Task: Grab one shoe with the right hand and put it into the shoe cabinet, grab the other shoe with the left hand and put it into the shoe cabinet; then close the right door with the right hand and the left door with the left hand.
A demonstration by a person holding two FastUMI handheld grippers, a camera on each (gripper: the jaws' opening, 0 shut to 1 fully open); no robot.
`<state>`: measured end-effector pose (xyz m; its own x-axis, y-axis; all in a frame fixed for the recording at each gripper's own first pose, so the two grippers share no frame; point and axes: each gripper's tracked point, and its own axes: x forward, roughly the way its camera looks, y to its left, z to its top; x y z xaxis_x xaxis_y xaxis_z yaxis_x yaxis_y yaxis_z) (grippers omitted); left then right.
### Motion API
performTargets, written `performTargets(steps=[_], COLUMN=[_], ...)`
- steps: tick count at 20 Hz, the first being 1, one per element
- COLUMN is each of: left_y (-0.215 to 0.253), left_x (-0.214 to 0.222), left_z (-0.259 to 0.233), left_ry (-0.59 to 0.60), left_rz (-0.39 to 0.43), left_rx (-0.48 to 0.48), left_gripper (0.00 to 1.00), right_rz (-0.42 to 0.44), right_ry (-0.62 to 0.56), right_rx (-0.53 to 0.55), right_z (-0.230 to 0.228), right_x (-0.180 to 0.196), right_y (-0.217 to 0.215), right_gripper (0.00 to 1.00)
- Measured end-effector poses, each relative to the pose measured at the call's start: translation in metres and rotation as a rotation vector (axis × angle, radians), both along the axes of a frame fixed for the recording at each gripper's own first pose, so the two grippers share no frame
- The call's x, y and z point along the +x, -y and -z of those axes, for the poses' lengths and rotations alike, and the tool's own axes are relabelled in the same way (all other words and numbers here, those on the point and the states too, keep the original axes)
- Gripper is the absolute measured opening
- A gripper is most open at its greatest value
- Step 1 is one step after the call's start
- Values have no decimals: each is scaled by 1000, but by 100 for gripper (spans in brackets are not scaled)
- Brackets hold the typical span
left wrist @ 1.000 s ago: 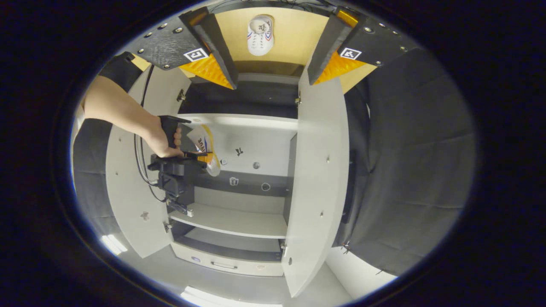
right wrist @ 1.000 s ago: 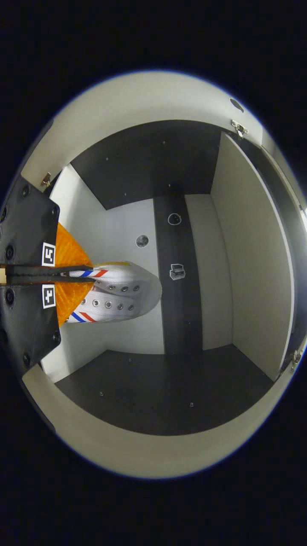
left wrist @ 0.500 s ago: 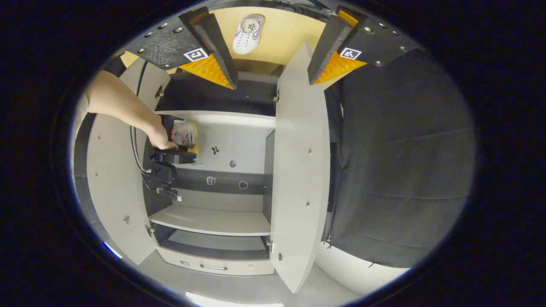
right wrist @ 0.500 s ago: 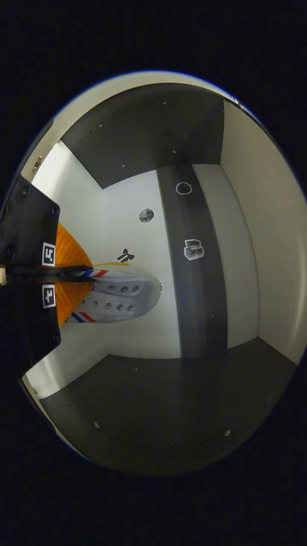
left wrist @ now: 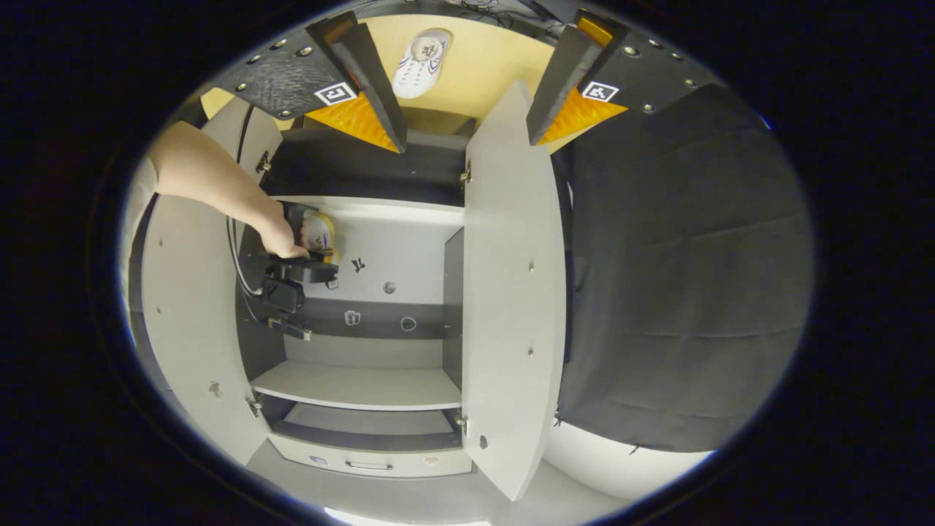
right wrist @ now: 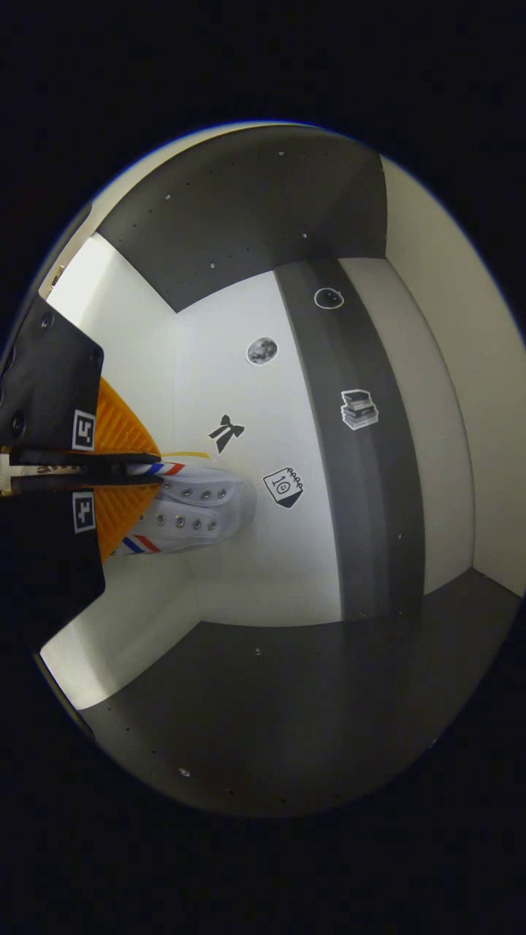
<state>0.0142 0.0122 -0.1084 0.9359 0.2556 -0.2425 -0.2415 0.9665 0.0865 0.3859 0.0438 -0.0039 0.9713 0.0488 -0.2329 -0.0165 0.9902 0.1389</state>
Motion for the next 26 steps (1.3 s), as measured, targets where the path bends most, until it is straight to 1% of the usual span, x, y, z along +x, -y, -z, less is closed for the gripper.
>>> performTargets(steps=[1,2,3,4,5,6,8,10,12,15,17,19,21,23,25,26], left_y=[-1,2,4,4,5,6,7,5,3,-6,-9,-8,-3,7,17,22], left_x=[1,2,3,4,6,7,10,11,11,14,17,21,28,36,44,47], left_z=[2,2,1,1,0,1,6,10,13,21,32,45,62,86,115,131], left_ry=[-5,-6,-5,-1,3,5,-1,-10,-17,-41,-62,-87,-116,-150,-202,-233], left_rz=[-3,7,17,25,36,51,83,117,160,231,280,332,387,447,504,527], left_rx=[3,0,-1,1,-1,-6,-17,-41,-73,-60,-56,-69,-77,-87,-96,-100], left_gripper=[95,96,95,95,95,95,95,94,94,94,94,96,95,94,95,94], right_rz=[-6,-18,-22,-23,-17,-7,-12,-13,4,59,62,74,95,101,114,124], right_ry=[12,17,19,22,26,39,71,88,120,151,157,142,108,84,42,15], right_rx=[16,30,36,26,12,-5,-28,-54,-80,-112,-106,-117,-124,-127,-154,-169], right_z=[-4,-7,-9,-15,-10,-15,-21,-23,-27,-27,-20,-6,12,29,50,59], right_x=[3,0,-3,-15,-11,-21,-41,-73,-104,-150,-180,-211,-240,-267,-293,-306], right_y=[-1,-2,-3,0,0,3,4,8,15,30,31,34,36,35,38,41], right_gripper=[11,22,45,69,92,97,98,98,98,98,98,98,98,98,98,98])
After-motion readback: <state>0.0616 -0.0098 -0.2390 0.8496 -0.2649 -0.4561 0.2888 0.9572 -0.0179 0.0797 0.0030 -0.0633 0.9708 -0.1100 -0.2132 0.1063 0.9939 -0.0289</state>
